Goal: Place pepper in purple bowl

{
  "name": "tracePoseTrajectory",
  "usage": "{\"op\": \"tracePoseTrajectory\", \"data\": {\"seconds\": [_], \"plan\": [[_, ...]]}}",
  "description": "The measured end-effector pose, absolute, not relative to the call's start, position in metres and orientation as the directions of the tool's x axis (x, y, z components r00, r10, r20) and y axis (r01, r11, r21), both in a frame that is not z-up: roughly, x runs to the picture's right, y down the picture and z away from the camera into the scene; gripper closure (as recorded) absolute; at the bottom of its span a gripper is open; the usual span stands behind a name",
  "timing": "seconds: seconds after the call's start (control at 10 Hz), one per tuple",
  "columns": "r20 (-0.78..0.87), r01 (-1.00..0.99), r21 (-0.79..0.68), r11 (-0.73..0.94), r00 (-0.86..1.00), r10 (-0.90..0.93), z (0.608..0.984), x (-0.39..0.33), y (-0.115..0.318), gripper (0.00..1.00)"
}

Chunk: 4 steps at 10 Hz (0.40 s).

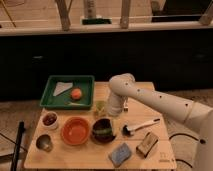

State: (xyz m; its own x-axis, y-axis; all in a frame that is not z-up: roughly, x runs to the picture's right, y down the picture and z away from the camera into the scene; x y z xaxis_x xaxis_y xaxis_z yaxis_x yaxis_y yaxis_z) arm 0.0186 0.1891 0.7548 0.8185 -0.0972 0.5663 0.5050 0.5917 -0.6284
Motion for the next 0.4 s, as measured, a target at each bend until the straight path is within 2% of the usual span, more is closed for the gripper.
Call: {"op": "tracePoseTrajectory", "data": {"seconds": [0.4], "plan": [[0.566, 0.502, -0.621, 0.602, 0.818, -0.099, 0.7569, 0.0194, 0.1877, 0.2]]}}
